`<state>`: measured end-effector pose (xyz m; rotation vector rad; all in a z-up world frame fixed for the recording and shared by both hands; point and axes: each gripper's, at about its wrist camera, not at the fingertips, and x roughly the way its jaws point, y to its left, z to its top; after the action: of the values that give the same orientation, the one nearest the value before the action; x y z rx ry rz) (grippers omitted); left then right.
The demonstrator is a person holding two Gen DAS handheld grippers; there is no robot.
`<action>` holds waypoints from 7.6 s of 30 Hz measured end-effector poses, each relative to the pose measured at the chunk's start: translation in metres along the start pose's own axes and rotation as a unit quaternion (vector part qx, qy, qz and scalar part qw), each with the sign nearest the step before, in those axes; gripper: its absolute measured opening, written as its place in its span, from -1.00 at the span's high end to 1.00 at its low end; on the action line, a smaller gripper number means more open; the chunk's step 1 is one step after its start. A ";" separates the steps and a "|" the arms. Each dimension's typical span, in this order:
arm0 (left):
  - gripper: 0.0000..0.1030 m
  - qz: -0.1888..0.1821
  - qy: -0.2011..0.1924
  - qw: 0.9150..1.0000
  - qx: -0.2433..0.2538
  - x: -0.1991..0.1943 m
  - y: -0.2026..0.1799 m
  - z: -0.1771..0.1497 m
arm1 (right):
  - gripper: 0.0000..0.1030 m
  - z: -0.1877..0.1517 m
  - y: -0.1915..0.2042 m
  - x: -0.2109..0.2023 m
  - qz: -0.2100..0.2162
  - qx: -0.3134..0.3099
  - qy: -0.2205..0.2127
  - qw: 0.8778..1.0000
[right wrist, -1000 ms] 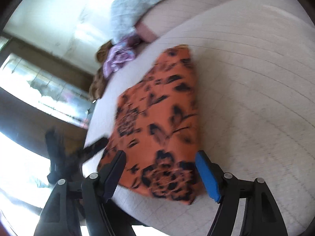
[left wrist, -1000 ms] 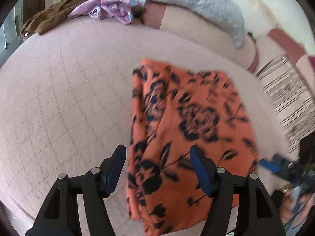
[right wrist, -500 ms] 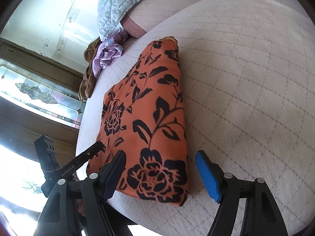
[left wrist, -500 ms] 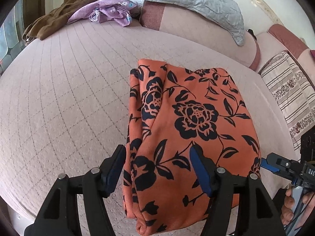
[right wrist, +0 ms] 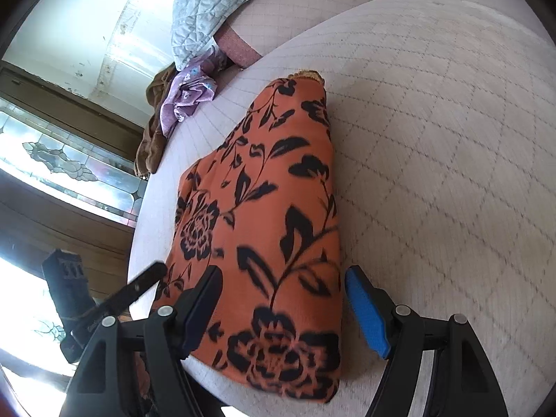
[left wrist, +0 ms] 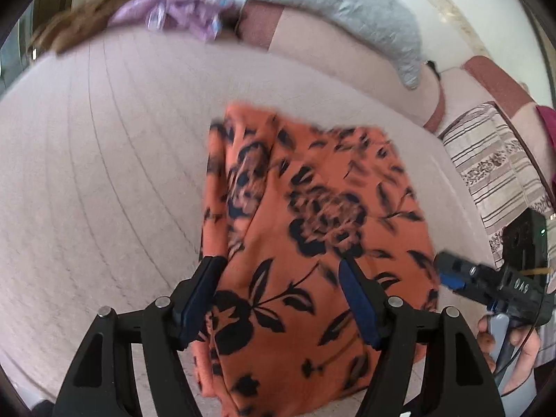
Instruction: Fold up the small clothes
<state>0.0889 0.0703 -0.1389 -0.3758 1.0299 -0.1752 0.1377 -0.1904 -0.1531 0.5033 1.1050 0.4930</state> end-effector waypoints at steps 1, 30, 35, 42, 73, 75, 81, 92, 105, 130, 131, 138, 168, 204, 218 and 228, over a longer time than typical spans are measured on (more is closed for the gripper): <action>-0.40 0.000 0.004 1.000 -0.002 0.004 0.002 -0.002 | -0.48 0.004 -0.001 0.004 -0.002 0.000 0.000 1.000; -0.44 0.031 -0.037 0.998 0.030 -0.022 -0.012 -0.020 | -0.01 -0.018 0.027 0.016 -0.074 -0.080 0.023 0.994; -0.44 0.044 -0.022 0.998 0.047 -0.004 -0.011 -0.028 | -0.33 -0.019 -0.001 0.016 -0.020 -0.018 0.032 0.999; -0.47 0.046 -0.020 0.997 0.052 0.001 -0.011 -0.022 | -0.33 0.000 -0.003 0.007 -0.007 -0.003 0.010 1.000; -0.44 0.017 -0.018 0.999 0.020 0.015 0.005 -0.001 | -0.32 0.022 -0.002 0.050 -0.015 0.003 0.035 0.999; -0.40 0.017 -0.016 0.999 0.022 0.014 0.006 0.000 | -0.22 0.022 0.009 0.053 -0.034 -0.030 0.033 0.998; -0.41 0.035 -0.020 0.999 0.029 0.013 0.001 -0.003 | -0.25 0.022 0.011 0.053 -0.038 -0.039 0.038 0.998; -0.41 0.035 -0.022 0.999 0.028 0.018 0.000 -0.001 | -0.34 0.070 -0.014 0.042 -0.008 0.050 0.015 0.999; -0.44 0.025 -0.026 0.999 0.022 0.016 0.005 -0.004 | -0.42 0.049 0.019 0.037 -0.092 -0.031 0.022 0.995; 0.56 0.020 -0.035 0.999 0.024 -0.009 -0.013 -0.008 | 0.15 0.005 0.048 0.028 -0.091 -0.107 0.029 0.990; 0.58 0.018 -0.040 0.999 0.023 -0.012 -0.016 -0.006 | 0.16 0.007 0.051 0.021 -0.085 -0.112 0.022 0.990; 0.61 -0.018 -0.101 0.993 0.061 -0.033 -0.078 0.035 | 0.21 0.037 0.073 -0.026 -0.084 -0.161 -0.038 0.983; 0.42 -0.107 -0.005 0.994 0.015 0.070 -0.101 0.044 | 0.25 0.081 -0.028 -0.023 -0.078 -0.062 0.009 0.995; -0.47 0.040 -0.045 0.994 0.095 0.053 -0.069 -0.039 | -0.40 0.028 -0.024 -0.062 -0.125 -0.063 -0.090 0.986; -0.62 0.122 -0.115 0.974 0.150 -0.002 -0.100 -0.078 | -0.62 -0.087 -0.019 -0.117 -0.210 -0.068 -0.103 0.970; -0.75 0.114 -0.127 0.971 0.169 -0.020 -0.132 -0.068 | -0.71 -0.076 0.000 -0.164 -0.245 -0.095 -0.149 0.953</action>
<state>0.0248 -0.0604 -0.1027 0.0312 0.7640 -0.0892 0.0074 -0.2789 -0.0649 0.1160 0.8403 0.0797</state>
